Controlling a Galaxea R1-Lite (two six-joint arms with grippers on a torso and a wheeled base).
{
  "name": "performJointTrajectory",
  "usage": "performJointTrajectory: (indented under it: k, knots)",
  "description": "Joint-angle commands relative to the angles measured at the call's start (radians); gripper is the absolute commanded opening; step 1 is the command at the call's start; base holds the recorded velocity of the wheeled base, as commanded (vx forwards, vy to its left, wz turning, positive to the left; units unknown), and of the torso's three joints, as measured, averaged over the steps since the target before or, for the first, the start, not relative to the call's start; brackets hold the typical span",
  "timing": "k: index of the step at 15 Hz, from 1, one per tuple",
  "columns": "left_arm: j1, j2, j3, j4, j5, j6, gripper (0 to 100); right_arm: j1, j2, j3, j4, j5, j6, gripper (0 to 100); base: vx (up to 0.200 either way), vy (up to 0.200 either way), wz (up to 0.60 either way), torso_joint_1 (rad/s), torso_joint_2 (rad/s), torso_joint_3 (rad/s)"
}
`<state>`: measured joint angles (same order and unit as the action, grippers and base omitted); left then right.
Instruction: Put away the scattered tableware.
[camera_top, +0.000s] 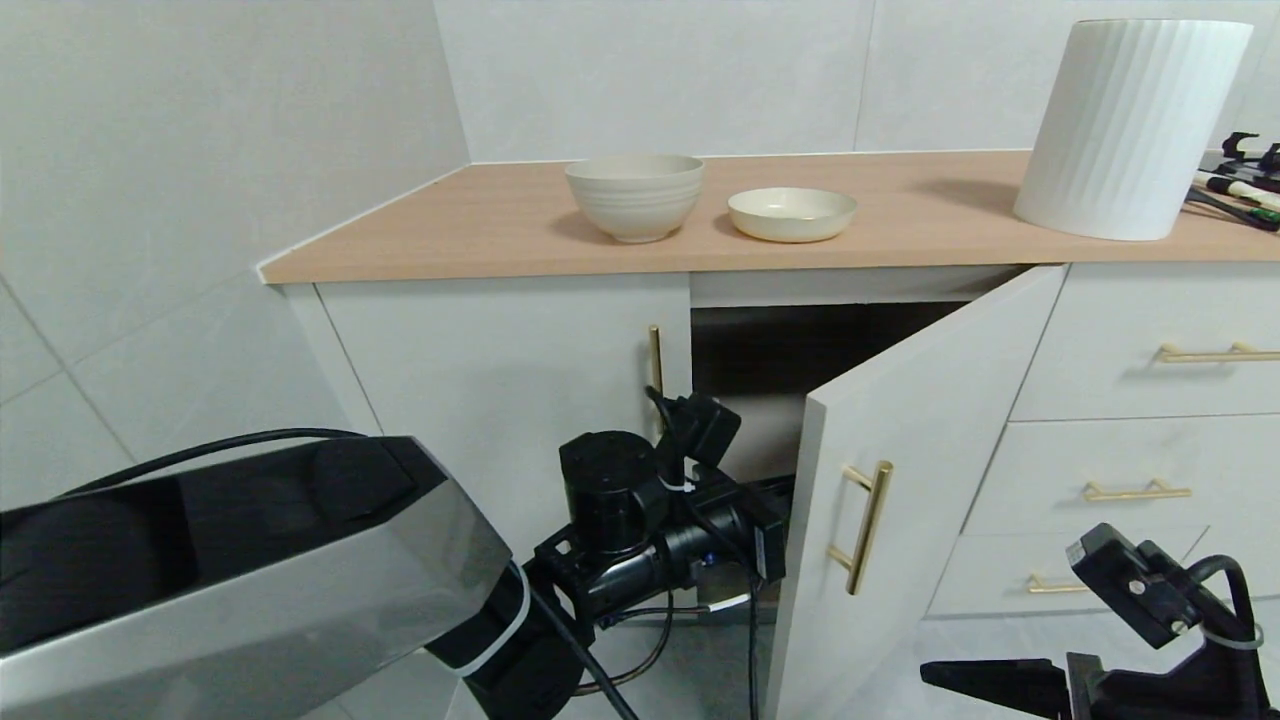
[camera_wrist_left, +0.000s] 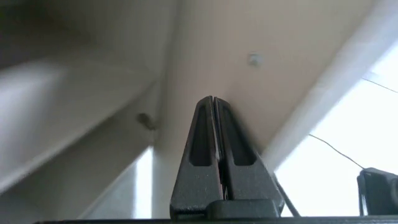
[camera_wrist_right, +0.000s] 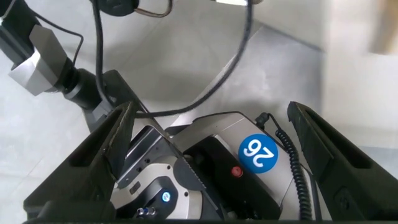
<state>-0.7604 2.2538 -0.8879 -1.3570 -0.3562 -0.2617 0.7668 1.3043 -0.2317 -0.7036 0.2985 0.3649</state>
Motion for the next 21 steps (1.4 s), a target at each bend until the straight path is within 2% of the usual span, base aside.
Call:
performJointTrajectory:
  k: [1,6,10,11,12,15,16,17,18,21]
  knots:
    - [0.0,0.027,-0.046,0.016,-0.001,-0.001,0,0.0,0.003,0.0,0.0,0.001,0.0,100,0.0,0.0,0.0,0.0,0.0,0.0]
    - [0.0,0.044,-0.072,0.021,-0.004,-0.001,0,0.002,0.009,0.002,0.0,0.004,0.0,100,0.0,0.0,0.0,0.0,0.0,0.0]
    - [-0.008,0.073,-0.149,0.064,-0.001,0.001,0,0.019,0.006,0.002,0.0,0.005,0.0,100,0.0,0.0,0.0,0.0,0.0,0.0]
    - [-0.03,0.07,-0.149,0.062,-0.001,0.001,0,0.025,0.0,0.003,0.001,0.008,0.0,100,0.0,0.0,0.0,0.0,0.0,0.0]
    - [-0.077,0.058,-0.141,0.059,0.0,0.004,0,0.042,-0.01,0.02,-0.005,0.01,0.0,100,0.0,0.0,0.0,0.0,0.0,0.0]
    - [-0.25,0.003,-0.068,0.045,0.02,0.009,0,0.134,-0.079,0.064,-0.007,0.057,-0.006,100,0.0,0.0,0.0,0.0,0.0,0.0]
    - [-0.267,-0.013,-0.04,0.044,0.02,0.01,0,0.144,-0.099,0.074,0.0,0.091,-0.026,100,0.0,0.0,0.0,0.0,0.0,0.0]
    - [-0.266,-0.016,-0.039,0.044,0.02,0.009,0,0.144,-0.102,0.077,0.001,0.103,-0.04,100,0.0,0.0,0.0,0.0,0.0,0.0]
    - [-0.234,-0.011,-0.043,0.044,0.02,0.009,0,0.144,-0.099,0.074,0.001,0.1,-0.043,100,0.0,0.0,0.0,0.0,0.0,0.0]
    - [-0.181,-0.037,-0.034,0.044,0.02,0.007,0,0.132,-0.095,0.06,0.0,0.088,-0.041,100,0.0,0.0,0.0,0.0,0.0,0.0]
